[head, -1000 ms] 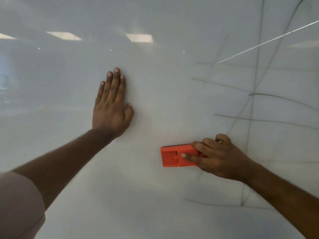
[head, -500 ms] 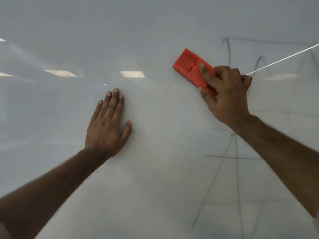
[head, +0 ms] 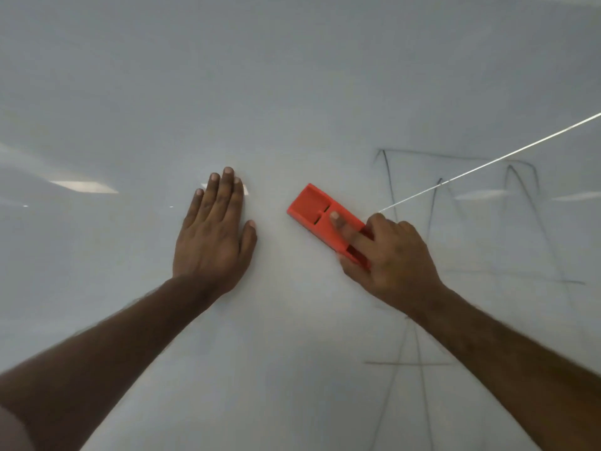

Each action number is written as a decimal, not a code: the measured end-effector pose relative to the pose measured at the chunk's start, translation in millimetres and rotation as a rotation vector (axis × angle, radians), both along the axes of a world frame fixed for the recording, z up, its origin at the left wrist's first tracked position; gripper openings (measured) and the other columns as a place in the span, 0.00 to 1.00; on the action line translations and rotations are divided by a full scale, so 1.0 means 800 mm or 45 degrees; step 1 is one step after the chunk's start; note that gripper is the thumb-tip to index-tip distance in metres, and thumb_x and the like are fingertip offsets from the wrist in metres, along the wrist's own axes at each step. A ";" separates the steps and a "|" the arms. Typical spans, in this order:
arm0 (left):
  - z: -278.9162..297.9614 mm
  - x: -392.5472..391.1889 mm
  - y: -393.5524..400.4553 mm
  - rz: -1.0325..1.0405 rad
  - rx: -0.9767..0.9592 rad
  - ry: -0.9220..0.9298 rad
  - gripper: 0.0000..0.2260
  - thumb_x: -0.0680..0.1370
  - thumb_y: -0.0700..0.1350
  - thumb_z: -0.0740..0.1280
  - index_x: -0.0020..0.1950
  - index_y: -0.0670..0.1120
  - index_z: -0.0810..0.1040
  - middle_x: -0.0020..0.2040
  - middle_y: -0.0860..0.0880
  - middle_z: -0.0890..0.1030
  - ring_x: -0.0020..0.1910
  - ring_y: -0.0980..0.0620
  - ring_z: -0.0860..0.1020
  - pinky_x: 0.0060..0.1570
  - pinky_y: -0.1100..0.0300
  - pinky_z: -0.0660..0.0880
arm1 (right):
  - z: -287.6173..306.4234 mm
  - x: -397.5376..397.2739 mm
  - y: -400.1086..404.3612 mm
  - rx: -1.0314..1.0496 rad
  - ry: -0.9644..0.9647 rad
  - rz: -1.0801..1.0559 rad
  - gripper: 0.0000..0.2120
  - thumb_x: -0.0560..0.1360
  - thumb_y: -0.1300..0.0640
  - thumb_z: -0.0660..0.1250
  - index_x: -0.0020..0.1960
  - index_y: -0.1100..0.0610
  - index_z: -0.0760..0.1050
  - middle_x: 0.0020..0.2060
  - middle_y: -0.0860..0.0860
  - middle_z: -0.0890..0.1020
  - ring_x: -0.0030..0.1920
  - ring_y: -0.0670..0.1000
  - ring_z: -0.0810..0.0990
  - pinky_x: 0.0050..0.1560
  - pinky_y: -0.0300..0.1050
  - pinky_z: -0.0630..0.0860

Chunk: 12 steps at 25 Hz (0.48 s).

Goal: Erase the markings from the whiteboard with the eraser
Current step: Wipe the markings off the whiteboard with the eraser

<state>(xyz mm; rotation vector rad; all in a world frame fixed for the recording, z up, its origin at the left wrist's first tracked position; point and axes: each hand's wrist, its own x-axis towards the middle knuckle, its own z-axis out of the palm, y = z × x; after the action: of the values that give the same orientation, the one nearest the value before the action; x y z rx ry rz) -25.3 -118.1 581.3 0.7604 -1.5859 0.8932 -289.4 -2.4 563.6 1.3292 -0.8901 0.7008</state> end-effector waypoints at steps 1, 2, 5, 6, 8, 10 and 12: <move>0.007 -0.006 0.002 0.003 -0.016 -0.022 0.30 0.82 0.53 0.49 0.82 0.40 0.54 0.83 0.43 0.53 0.82 0.47 0.50 0.80 0.55 0.43 | 0.021 0.001 0.001 -0.029 -0.045 -0.005 0.28 0.78 0.43 0.62 0.75 0.51 0.67 0.39 0.56 0.71 0.31 0.55 0.66 0.35 0.48 0.68; 0.014 -0.011 0.003 0.009 -0.033 -0.054 0.30 0.82 0.53 0.49 0.82 0.40 0.54 0.83 0.44 0.53 0.82 0.47 0.50 0.80 0.55 0.43 | 0.039 -0.002 0.003 -0.065 -0.096 -0.021 0.29 0.77 0.42 0.62 0.75 0.50 0.67 0.38 0.56 0.71 0.29 0.54 0.64 0.33 0.46 0.68; 0.029 -0.020 0.005 0.020 -0.063 -0.095 0.30 0.83 0.53 0.49 0.82 0.40 0.55 0.83 0.44 0.54 0.82 0.47 0.51 0.80 0.56 0.43 | 0.064 -0.032 0.011 -0.213 -0.418 -0.060 0.30 0.75 0.40 0.61 0.76 0.47 0.66 0.37 0.57 0.71 0.25 0.58 0.69 0.31 0.44 0.65; 0.030 -0.022 0.005 0.022 -0.061 -0.085 0.30 0.83 0.53 0.50 0.82 0.40 0.55 0.83 0.44 0.54 0.82 0.47 0.52 0.80 0.56 0.43 | 0.062 -0.047 0.014 -0.269 -0.554 -0.056 0.31 0.75 0.39 0.61 0.76 0.47 0.66 0.37 0.58 0.71 0.26 0.60 0.71 0.31 0.45 0.65; 0.029 -0.027 0.006 0.025 -0.051 -0.058 0.30 0.82 0.53 0.49 0.82 0.40 0.55 0.83 0.44 0.53 0.82 0.47 0.51 0.80 0.55 0.44 | 0.055 -0.069 0.018 -0.340 -0.808 -0.019 0.31 0.76 0.39 0.61 0.76 0.48 0.65 0.37 0.59 0.70 0.28 0.62 0.73 0.32 0.47 0.68; 0.026 -0.031 0.006 0.031 -0.047 -0.029 0.30 0.82 0.54 0.48 0.82 0.40 0.54 0.83 0.44 0.53 0.82 0.47 0.51 0.80 0.53 0.45 | 0.052 -0.064 0.015 -0.354 -1.048 0.066 0.30 0.77 0.42 0.65 0.76 0.48 0.65 0.39 0.61 0.71 0.33 0.65 0.75 0.36 0.52 0.71; 0.024 -0.036 0.006 0.040 -0.044 -0.006 0.30 0.82 0.54 0.48 0.82 0.40 0.53 0.83 0.44 0.52 0.82 0.48 0.50 0.80 0.52 0.47 | 0.060 -0.036 0.004 -0.402 -1.185 0.149 0.30 0.76 0.44 0.68 0.76 0.50 0.67 0.40 0.62 0.74 0.37 0.67 0.77 0.38 0.53 0.72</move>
<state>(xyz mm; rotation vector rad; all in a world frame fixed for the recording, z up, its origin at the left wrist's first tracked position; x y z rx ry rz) -53.8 -113.3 600.4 0.7610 -1.5626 0.9432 -318.0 0.9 611.7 0.7395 -1.3558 1.5407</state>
